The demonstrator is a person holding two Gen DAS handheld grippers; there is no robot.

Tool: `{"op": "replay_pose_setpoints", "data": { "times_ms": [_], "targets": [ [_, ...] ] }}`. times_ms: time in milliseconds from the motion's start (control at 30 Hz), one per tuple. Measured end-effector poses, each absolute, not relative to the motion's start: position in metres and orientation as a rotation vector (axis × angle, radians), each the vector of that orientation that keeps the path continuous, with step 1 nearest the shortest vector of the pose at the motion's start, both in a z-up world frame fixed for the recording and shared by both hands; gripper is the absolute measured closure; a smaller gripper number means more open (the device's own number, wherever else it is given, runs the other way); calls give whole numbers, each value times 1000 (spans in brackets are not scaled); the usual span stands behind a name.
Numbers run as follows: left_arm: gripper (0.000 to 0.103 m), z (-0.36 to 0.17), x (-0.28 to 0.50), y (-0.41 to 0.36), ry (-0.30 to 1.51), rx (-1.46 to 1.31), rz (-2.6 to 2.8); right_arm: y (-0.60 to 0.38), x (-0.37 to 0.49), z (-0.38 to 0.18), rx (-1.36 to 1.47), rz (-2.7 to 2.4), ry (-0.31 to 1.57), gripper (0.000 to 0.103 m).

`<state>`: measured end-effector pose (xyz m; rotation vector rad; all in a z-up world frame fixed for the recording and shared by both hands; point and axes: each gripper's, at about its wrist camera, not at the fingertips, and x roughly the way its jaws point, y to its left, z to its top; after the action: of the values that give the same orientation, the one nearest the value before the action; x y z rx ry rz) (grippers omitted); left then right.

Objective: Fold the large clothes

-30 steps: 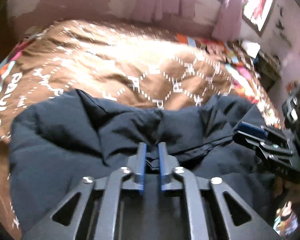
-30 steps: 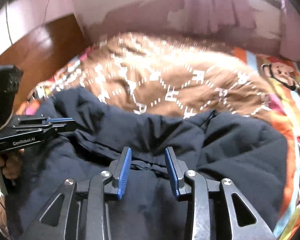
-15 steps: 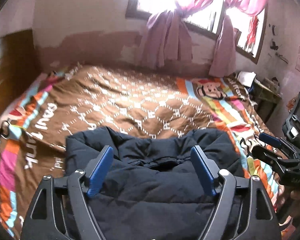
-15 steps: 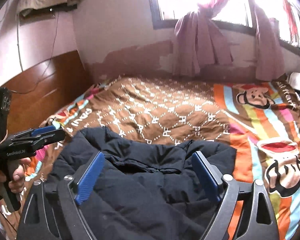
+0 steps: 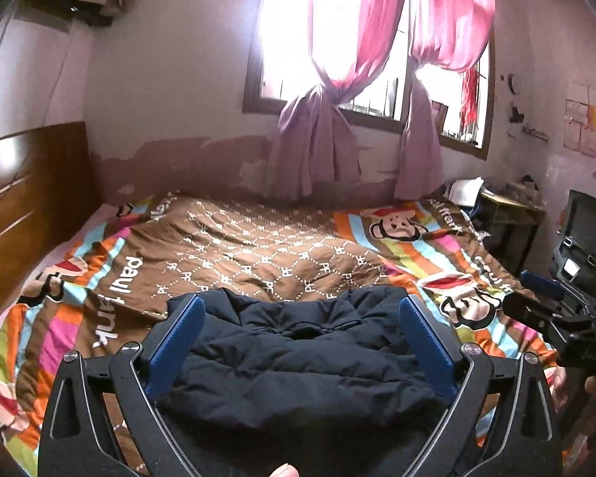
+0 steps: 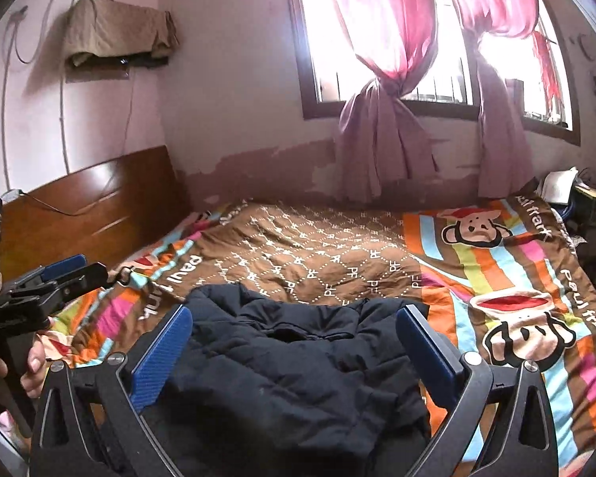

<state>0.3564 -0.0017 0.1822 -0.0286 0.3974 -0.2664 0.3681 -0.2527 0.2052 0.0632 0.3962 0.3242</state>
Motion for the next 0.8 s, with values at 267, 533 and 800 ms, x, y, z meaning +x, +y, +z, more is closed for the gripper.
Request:
{"op": "replay_pose_setpoints", "data": {
  "times_ms": [267,533,800],
  "targets": [
    [1,193,279,2,327,-3,-211,-258,286,223,58,312,334,0],
    [1,192,217,9,288,31,-186,-253,221,223,32,311,307,0],
    [1,176,165,13,282,72,-208,-248,170,210,20,270,350,0]
  ]
}}
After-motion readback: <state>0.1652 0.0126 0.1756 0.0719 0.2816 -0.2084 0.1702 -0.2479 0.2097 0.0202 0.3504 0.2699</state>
